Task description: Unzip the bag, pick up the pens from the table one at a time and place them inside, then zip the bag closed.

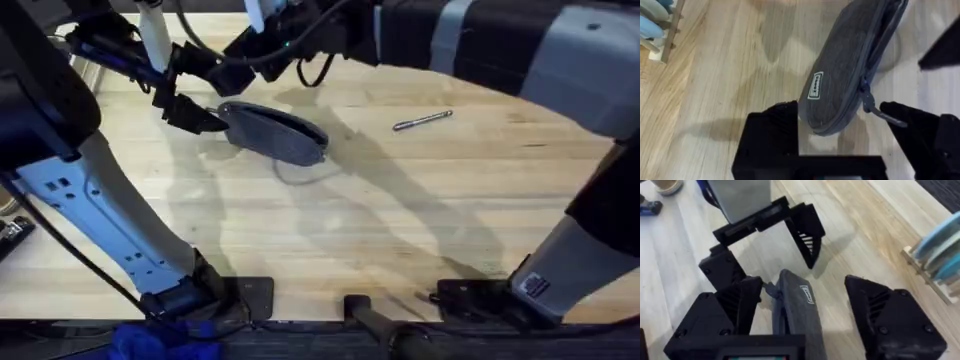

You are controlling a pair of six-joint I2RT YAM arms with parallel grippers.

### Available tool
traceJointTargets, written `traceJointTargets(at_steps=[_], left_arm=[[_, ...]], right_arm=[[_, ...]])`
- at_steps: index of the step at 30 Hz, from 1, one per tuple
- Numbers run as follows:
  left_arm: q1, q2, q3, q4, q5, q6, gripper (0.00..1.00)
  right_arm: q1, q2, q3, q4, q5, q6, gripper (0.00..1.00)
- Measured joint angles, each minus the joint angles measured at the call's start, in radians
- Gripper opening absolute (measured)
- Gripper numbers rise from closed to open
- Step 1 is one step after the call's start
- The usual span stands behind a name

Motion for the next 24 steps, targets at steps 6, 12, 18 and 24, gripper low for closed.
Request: traceJointTargets(at_steps=[6, 12, 18, 24], left_arm=[[0.0, 0.0, 0.0, 0.0, 0.0, 0.0, 0.993], [0.0, 0.0, 0.0, 0.0, 0.0, 0.0, 0.993], [0.0, 0.0, 0.0, 0.007, 0.0, 0.0, 0.993], [0.003, 0.0, 0.0, 0.007, 0.0, 0.0, 0.993]], right_arm=[[-0.024, -0.005, 0.0, -0.013, 0.0, 0.0, 0.996], [-0.043, -0.019, 0.0, -0.023, 0.0, 0.0, 0.996], [-0.057, -0.083, 0.0, -0.111, 0.0, 0.0, 0.996], [-0.057, -0.115, 0.0, -0.124, 0.001, 0.0, 0.996]])
